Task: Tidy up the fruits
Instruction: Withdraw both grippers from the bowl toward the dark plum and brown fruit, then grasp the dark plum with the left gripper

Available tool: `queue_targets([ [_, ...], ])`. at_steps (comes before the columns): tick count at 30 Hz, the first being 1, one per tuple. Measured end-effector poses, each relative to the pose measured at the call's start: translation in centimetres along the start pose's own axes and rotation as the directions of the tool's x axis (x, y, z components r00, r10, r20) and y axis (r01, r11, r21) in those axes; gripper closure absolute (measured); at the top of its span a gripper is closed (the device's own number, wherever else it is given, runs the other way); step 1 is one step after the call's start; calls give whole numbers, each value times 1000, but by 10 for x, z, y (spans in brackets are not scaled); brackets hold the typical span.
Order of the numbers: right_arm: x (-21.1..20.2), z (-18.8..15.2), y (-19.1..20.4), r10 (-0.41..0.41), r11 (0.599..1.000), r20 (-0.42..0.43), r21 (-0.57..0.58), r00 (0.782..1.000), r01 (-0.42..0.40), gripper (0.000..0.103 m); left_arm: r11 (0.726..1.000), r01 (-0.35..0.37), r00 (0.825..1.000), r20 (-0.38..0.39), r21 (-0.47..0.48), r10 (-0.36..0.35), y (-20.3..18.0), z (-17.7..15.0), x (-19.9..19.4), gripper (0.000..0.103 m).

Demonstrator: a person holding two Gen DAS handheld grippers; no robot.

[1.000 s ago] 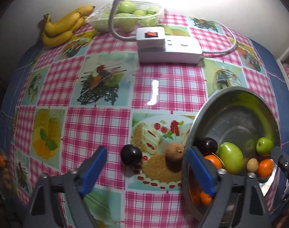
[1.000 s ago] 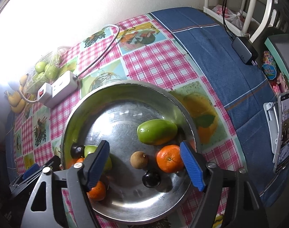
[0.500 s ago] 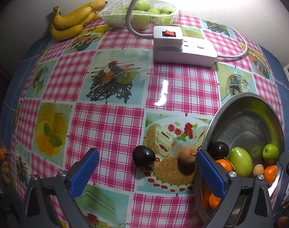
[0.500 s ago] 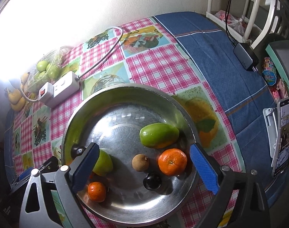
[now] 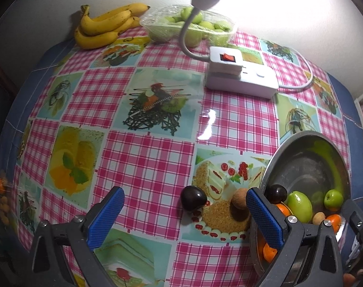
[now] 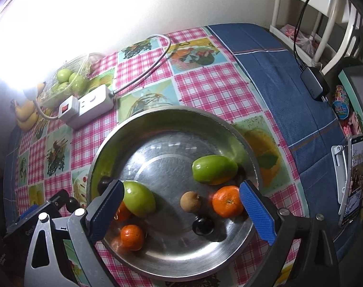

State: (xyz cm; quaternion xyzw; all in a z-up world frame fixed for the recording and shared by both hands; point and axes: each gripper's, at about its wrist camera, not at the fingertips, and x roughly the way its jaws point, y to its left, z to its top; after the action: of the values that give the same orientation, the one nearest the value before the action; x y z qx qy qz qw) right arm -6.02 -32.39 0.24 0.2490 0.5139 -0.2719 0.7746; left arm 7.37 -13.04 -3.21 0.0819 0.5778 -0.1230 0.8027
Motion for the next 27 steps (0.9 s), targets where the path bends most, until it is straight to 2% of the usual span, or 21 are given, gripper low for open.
queue_targets([
  [9, 3, -7, 34, 7, 997, -20, -78, 1000, -9, 6, 996, -6, 1000, 16, -93, 7, 44, 3, -8, 0],
  [18, 16, -17, 82, 38, 987, -71, -156, 997, -49, 6, 982, -16, 999, -31, -189, 11, 86, 0, 1, 0],
  [27, 29, -25, 96, 2, 983, -101, -185, 995, -21, 6, 976, 29, 996, -71, -217, -45, 85, -5, 18, 1],
])
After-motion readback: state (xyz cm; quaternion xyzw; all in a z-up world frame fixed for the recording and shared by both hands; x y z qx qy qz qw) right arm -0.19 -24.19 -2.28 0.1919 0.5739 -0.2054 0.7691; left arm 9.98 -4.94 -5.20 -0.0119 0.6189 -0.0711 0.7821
